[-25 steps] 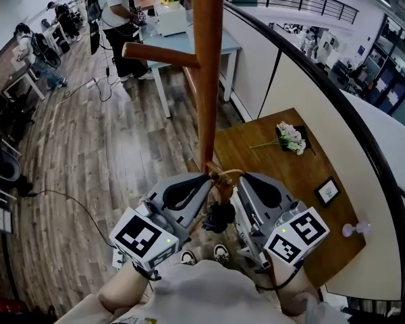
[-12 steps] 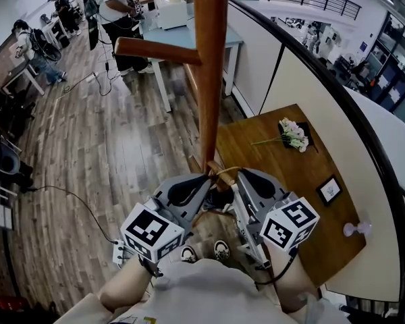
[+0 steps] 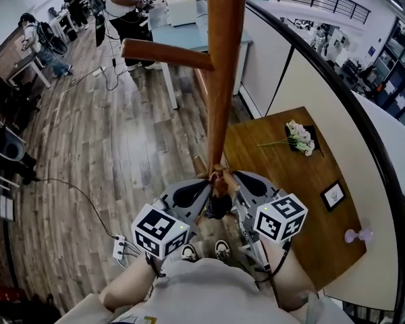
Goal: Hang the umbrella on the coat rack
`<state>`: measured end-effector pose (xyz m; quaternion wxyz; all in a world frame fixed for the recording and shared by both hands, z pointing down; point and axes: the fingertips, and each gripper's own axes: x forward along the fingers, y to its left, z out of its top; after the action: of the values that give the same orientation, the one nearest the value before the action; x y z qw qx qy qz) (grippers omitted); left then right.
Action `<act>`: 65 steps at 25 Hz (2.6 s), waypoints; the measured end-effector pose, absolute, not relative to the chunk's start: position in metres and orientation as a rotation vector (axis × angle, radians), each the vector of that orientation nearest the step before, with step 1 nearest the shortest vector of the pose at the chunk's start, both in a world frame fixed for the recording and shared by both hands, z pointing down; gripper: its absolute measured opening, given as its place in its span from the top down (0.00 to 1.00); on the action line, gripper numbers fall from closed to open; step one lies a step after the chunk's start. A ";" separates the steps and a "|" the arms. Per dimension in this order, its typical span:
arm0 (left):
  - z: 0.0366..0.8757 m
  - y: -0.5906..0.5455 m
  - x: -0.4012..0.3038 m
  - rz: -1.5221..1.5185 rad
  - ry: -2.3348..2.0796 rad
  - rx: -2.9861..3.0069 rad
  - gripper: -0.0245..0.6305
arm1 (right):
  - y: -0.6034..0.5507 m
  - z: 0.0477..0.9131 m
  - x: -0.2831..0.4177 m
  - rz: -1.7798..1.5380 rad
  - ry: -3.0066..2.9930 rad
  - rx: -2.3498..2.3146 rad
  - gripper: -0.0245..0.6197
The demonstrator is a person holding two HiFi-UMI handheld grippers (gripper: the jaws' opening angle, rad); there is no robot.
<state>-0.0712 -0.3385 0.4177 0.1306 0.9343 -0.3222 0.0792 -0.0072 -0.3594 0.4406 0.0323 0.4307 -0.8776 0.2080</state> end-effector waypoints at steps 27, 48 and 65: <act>0.432 -0.357 -0.086 0.266 -1.006 2.669 0.95 | -0.367 0.444 -0.016 0.541 -2.703 1.317 0.90; 0.262 -0.355 -0.139 0.005 -1.260 2.955 0.96 | -0.328 0.253 0.010 -0.006 -2.848 1.505 0.95; 0.295 -0.336 -0.172 0.130 -1.337 2.882 0.96 | -0.299 0.261 0.021 0.002 -2.825 1.566 0.95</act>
<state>-0.1720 -0.3358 0.2954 -0.0192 0.9063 -0.4203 0.0409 0.0206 -0.2989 0.2613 -0.0443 0.4843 -0.8738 0.0006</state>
